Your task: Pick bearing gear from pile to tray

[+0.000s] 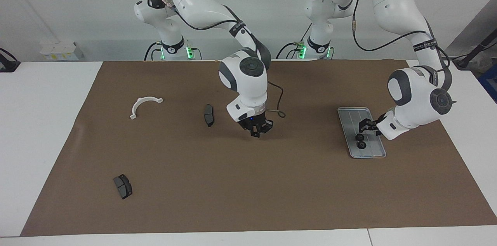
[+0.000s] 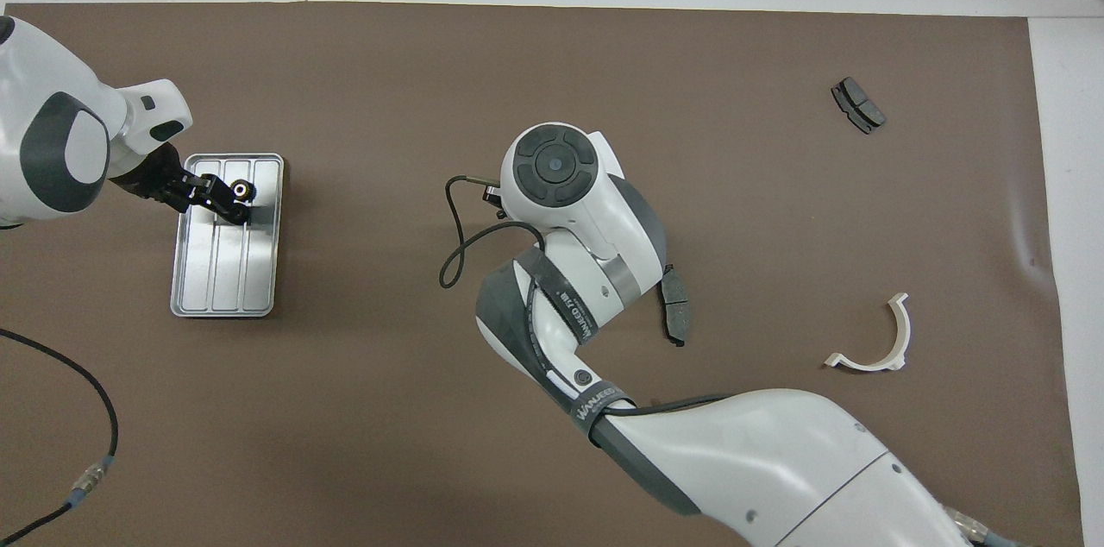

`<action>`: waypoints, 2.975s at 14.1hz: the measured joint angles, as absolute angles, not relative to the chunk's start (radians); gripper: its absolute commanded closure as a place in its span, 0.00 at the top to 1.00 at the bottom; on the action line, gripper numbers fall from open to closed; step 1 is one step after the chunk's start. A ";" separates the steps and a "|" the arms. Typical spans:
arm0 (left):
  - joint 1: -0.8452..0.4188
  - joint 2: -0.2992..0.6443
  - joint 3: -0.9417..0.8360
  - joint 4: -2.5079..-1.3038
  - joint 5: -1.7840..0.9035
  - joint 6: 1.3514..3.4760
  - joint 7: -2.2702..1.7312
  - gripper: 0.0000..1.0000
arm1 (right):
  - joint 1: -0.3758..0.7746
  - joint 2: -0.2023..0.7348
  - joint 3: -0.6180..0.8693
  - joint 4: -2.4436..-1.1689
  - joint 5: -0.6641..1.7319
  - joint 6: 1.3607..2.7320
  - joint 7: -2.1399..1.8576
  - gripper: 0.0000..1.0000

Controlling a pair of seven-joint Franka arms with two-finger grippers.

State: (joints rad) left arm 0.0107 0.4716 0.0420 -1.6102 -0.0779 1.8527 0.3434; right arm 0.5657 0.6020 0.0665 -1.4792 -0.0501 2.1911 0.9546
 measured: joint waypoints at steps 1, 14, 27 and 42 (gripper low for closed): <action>0.001 0.470 0.037 -1.595 -0.080 1.853 0.313 0.76 | 0.577 0.602 0.066 -1.503 -0.058 2.218 0.964 0.18; -0.438 0.448 0.014 -1.565 -0.084 1.934 -0.497 0.69 | 0.465 0.435 0.050 -1.684 -0.064 2.281 0.854 1.00; -0.652 0.489 0.019 -1.675 -0.080 2.165 -0.773 0.61 | 0.103 0.034 0.047 -1.750 -0.054 1.924 0.457 1.00; -0.655 0.526 0.021 -1.695 -0.061 2.263 -0.793 0.45 | 0.034 0.024 0.051 -1.615 -0.003 1.616 0.222 1.00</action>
State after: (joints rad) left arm -0.6545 0.5262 0.0208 -1.6945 -0.0609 2.2632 -0.7930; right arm 0.0336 0.0235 0.0515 -1.6149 -0.0028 1.6155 0.2224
